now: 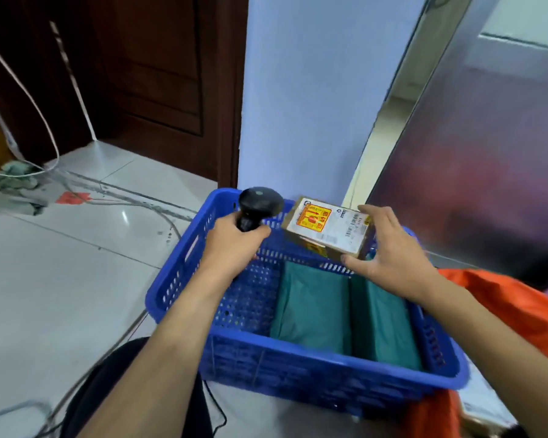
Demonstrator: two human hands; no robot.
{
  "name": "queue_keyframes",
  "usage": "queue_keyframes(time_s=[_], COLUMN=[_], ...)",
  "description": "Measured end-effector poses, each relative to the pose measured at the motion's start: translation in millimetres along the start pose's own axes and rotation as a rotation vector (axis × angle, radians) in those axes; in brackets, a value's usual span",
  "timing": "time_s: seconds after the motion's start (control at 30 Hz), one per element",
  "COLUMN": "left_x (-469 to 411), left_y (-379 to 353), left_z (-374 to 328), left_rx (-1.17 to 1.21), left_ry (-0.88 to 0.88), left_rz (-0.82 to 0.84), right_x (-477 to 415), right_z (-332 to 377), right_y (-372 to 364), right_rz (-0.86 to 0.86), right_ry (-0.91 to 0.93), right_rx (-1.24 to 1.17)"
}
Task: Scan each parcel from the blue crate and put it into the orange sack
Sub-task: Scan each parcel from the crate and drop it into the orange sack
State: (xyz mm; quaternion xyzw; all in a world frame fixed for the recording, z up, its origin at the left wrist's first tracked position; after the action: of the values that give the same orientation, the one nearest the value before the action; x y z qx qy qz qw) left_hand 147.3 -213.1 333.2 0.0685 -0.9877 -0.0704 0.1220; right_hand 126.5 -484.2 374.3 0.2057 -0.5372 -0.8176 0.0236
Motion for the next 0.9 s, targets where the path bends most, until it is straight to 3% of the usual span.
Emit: queue_keyframes(time_s=[0.1,0.33,0.9], left_x=[17,60,108], left_y=[-14,-63,-119], left_z=[9,13,48], left_rx=[0.013,0.082,0.090], left_ry=[0.057,0.088,0.287], left_rz=[0.032,0.221,0.461], right_x=[34,90,121], right_z=[-14,-25,-29], right_y=[29,46,58], right_rz=[-0.191,-0.352,-0.289], right_ry=[-0.245,-0.438,-0.396], right_rx=[-0.325,-0.677,-0.797])
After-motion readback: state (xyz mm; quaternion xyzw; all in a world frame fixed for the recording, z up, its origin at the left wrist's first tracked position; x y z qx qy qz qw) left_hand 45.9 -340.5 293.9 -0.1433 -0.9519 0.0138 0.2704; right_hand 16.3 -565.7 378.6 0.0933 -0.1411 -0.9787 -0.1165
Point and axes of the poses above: each hand's wrist, its own x-axis away from the middle knuckle, its own y-axis out of the back of the hand, z = x × y, the point moved 5 cm from there along -x, towards the middle knuckle, and after that the axes turned 8 degrees about y, right-handed, at the moved point
